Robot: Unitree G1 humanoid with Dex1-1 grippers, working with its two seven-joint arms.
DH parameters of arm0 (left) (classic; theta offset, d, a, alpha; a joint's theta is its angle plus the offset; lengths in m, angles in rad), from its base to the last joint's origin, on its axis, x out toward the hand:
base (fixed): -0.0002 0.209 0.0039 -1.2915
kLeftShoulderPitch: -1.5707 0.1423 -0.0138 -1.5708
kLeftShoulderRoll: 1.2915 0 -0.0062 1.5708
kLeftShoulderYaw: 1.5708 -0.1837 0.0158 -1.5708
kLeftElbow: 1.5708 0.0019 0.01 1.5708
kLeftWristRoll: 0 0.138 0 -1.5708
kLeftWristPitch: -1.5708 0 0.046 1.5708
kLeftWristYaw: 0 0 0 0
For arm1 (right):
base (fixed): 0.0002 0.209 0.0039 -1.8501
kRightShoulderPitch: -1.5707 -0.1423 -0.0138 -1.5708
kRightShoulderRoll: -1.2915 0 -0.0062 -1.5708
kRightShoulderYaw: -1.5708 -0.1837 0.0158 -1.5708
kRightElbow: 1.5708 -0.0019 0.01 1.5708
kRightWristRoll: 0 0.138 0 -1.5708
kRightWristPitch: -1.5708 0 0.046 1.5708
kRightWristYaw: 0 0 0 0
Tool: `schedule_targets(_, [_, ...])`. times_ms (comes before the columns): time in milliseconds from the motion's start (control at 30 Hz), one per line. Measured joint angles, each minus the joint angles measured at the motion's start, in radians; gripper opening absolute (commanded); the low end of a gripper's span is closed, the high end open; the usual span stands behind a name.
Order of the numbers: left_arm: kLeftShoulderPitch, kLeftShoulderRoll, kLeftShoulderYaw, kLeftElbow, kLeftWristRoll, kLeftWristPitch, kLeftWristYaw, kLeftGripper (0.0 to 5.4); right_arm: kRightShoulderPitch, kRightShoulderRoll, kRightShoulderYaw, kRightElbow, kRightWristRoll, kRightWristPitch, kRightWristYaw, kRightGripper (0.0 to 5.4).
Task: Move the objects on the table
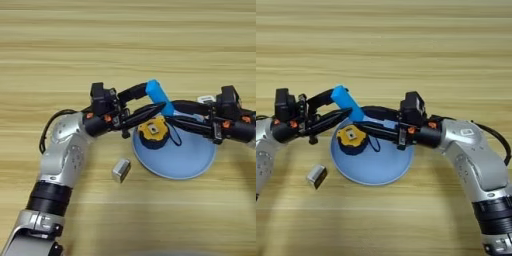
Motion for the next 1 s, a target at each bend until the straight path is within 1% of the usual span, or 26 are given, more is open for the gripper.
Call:
schedule_targets(133, [0.001, -0.001, 0.0, -0.002, 0.0, 0.001, -0.008, 1.61, 0.0, -0.001, 0.0, 0.001, 0.0, 0.0, -0.001, 1.4])
schedule_targets(733, [0.02, -0.001, 0.0, -0.004, 0.002, 0.007, -0.009, 1.57, 0.0, -0.009, 0.018, 0.005, -0.026, -0.007, -0.001, 1.4])
schedule_targets(767, [0.02, -0.001, 0.0, -0.004, 0.002, 0.007, -0.009, 1.57, 0.0, -0.01, 0.018, 0.005, -0.025, -0.008, -0.001, 1.69])
schedule_targets(1000, [0.02, -0.011, 0.002, -0.007, 0.002, 0.007, -0.007, 1.47, 0.005, -0.013, 0.027, 0.005, -0.028, -0.008, 0.002, 2.38])
